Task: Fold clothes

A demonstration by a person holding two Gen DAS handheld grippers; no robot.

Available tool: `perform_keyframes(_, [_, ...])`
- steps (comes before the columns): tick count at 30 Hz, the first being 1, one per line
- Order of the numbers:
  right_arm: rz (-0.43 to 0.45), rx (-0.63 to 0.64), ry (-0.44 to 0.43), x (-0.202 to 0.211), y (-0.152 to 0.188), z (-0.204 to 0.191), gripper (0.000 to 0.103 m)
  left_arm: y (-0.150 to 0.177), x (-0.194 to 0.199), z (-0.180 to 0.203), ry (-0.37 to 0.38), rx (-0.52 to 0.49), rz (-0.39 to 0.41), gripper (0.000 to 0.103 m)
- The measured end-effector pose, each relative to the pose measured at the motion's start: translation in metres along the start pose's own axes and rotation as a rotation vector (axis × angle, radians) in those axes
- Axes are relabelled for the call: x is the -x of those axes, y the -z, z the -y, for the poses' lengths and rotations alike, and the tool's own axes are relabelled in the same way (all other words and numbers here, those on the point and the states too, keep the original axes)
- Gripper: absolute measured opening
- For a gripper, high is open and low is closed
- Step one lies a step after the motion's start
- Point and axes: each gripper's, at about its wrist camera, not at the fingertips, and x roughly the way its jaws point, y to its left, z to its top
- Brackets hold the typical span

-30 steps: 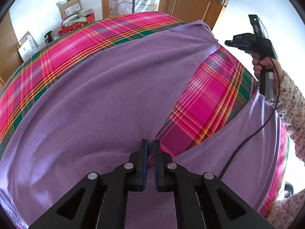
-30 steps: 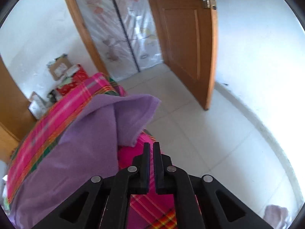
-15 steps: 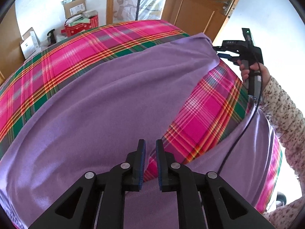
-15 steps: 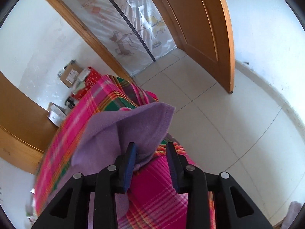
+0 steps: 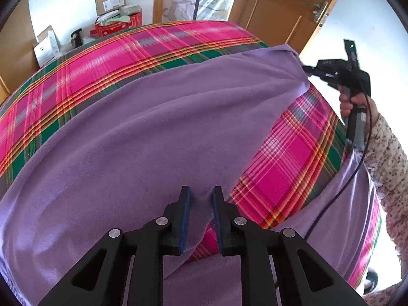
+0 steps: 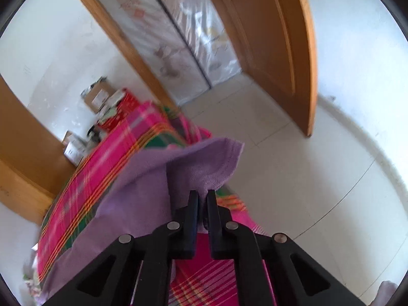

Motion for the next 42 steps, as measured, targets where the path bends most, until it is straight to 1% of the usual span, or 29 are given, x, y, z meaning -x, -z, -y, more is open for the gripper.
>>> perform_keyframes(2, [0.042,0.013,0.04,0.007,-0.01,0.0,0.006,0.0,-0.001,0.001,-0.004,-0.01,-0.005,0.018])
perform_keyframes(6, [0.073,0.038,0.128,0.01,-0.032,0.002,0.006,-0.002,-0.003,-0.001,0.007,-0.003,-0.013,0.018])
perform_keyframes(9, [0.093,0.054,0.223,0.009,-0.048,0.005,0.006,-0.002,-0.004,-0.002,0.019,0.008,-0.016,0.019])
perform_keyframes(10, [0.09,0.053,0.225,0.007,-0.05,0.007,0.006,-0.002,-0.004,-0.003,0.023,0.011,-0.017,0.019])
perform_keyframes(12, [0.076,0.069,0.259,0.001,-0.054,0.007,0.006,-0.003,-0.004,-0.003,0.027,0.013,-0.017,0.019])
perform_keyframes(15, [0.066,0.107,0.296,-0.008,-0.053,0.003,0.006,-0.003,-0.004,-0.003,0.029,0.01,-0.019,0.019])
perform_keyframes(17, [0.043,0.133,0.338,-0.016,-0.05,0.0,0.007,-0.003,-0.003,-0.002,0.031,0.006,-0.021,0.019])
perform_keyframes(20, [-0.014,0.122,0.381,-0.027,-0.048,0.002,0.008,-0.003,-0.003,-0.001,0.035,-0.001,-0.025,0.019])
perform_keyframes(21, [-0.028,0.119,0.396,-0.03,-0.047,0.002,0.01,-0.003,-0.002,0.0,0.036,-0.004,-0.027,0.019])
perform_keyframes(23, [-0.032,0.12,0.444,-0.03,-0.045,0.004,0.011,-0.003,0.0,0.0,0.049,-0.009,-0.027,0.019])
perform_keyframes(25, [-0.018,0.101,0.453,-0.022,-0.041,0.005,0.011,-0.002,0.004,0.001,0.067,-0.01,-0.019,0.019])
perform_keyframes(28, [0.02,0.11,0.388,-0.004,-0.036,-0.008,0.011,-0.001,0.015,-0.006,0.117,0.021,0.016,0.019])
perform_keyframes(30, [0.024,0.161,0.312,0.005,-0.028,-0.026,0.012,0.001,0.023,-0.012,0.119,0.047,0.037,0.019])
perform_keyframes(32, [0.027,0.213,0.235,0.014,-0.019,-0.045,0.012,0.004,0.031,-0.019,0.097,0.064,0.056,0.019])
perform_keyframes(35, [0.004,0.318,0.123,0.023,0.003,-0.079,0.012,0.013,0.047,-0.041,0.044,0.11,0.082,0.019])
perform_keyframes(38, [-0.063,0.438,0.01,0.023,0.03,-0.116,0.012,0.022,0.06,-0.07,-0.021,0.185,0.106,0.019])
perform_keyframes(41, [-0.117,0.559,-0.084,0.023,0.064,-0.152,0.012,0.029,0.067,-0.102,-0.081,0.266,0.117,0.019])
perform_keyframes(42, [-0.127,0.589,-0.101,0.022,0.074,-0.159,0.012,0.031,0.069,-0.111,-0.096,0.287,0.116,0.019])
